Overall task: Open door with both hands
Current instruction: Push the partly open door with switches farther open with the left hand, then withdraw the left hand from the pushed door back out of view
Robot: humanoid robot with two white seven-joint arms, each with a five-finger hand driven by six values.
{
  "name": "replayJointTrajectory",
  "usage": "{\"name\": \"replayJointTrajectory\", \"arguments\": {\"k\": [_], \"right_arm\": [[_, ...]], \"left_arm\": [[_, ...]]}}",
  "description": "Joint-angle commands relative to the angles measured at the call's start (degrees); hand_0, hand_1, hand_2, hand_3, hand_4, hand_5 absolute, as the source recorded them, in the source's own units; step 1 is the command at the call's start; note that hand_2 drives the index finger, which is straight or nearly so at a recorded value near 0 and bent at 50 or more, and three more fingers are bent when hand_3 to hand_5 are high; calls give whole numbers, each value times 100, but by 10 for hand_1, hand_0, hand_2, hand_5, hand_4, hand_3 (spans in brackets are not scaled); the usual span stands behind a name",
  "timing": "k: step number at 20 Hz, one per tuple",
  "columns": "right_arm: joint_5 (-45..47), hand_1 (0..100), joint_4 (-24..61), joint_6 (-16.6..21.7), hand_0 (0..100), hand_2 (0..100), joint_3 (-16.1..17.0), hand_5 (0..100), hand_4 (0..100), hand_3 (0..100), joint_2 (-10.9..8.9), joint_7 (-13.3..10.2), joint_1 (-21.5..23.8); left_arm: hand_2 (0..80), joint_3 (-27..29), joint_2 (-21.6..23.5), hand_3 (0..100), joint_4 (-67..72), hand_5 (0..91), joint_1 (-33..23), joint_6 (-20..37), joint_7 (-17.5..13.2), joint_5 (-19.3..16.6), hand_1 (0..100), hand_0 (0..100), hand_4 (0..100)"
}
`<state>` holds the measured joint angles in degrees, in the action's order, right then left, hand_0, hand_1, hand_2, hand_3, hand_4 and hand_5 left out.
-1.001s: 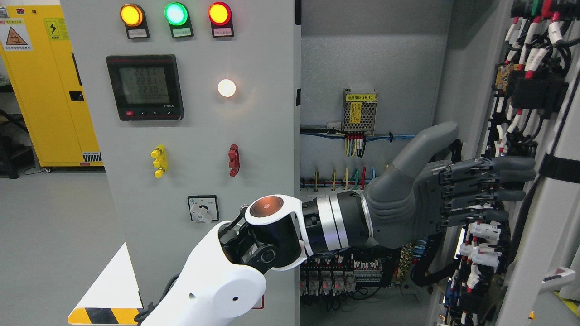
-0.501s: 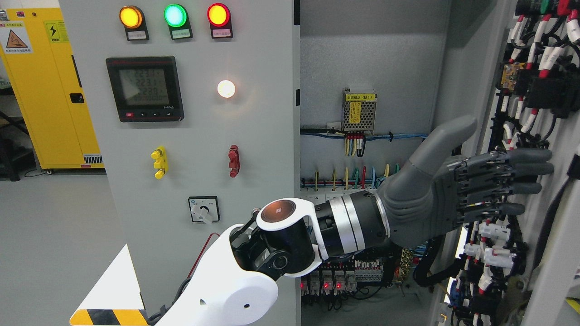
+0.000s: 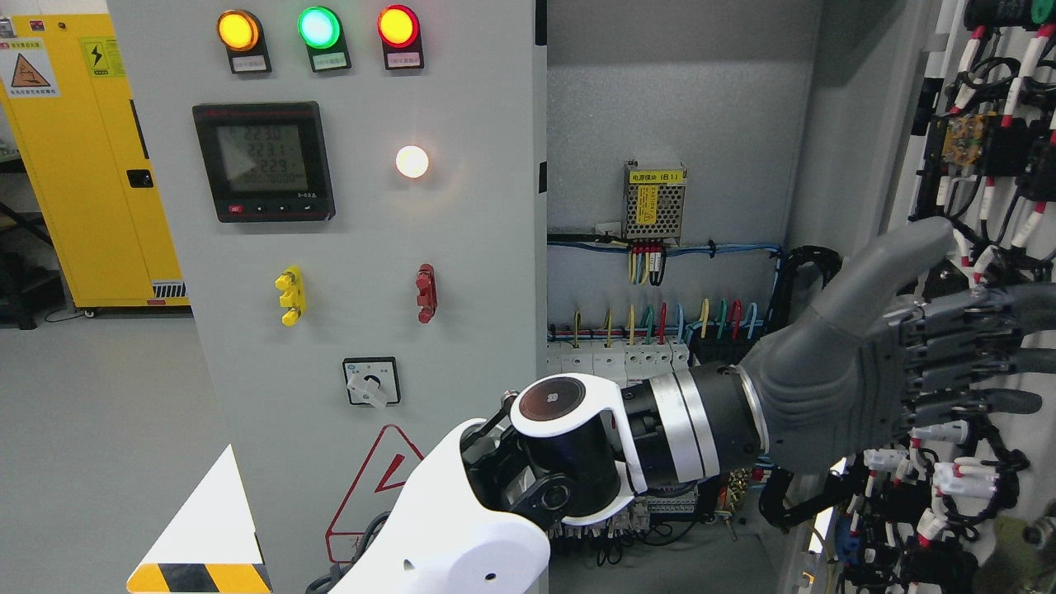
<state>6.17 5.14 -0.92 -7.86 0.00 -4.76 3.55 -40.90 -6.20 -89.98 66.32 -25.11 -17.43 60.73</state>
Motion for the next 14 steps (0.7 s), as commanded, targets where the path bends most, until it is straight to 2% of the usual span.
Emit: {"name": "replayJointTrajectory", "arguments": {"k": [1, 3, 6, 14], "right_arm": [[-2, 0, -5, 5, 245, 0, 4, 0, 0, 0, 141, 1, -3], [-2, 0, -5, 5, 245, 0, -4, 0, 0, 0, 141, 1, 5], [-2, 0, -5, 5, 245, 0, 4, 0, 0, 0, 176, 1, 14], [-2, 0, -5, 5, 245, 0, -5, 0, 0, 0, 193, 1, 23]], "left_arm": [[0, -242, -408, 0, 340, 0, -31, 41, 11, -263, 0, 0, 0], [0, -435, -417, 0, 446, 0, -31, 111, 98, -272, 0, 0, 0], [0, -620, -417, 0, 543, 0, -23, 279, 625, -255, 0, 0, 0], [0, -998, -417, 0, 552, 0, 39, 612, 679, -237, 0, 0, 0]]}}
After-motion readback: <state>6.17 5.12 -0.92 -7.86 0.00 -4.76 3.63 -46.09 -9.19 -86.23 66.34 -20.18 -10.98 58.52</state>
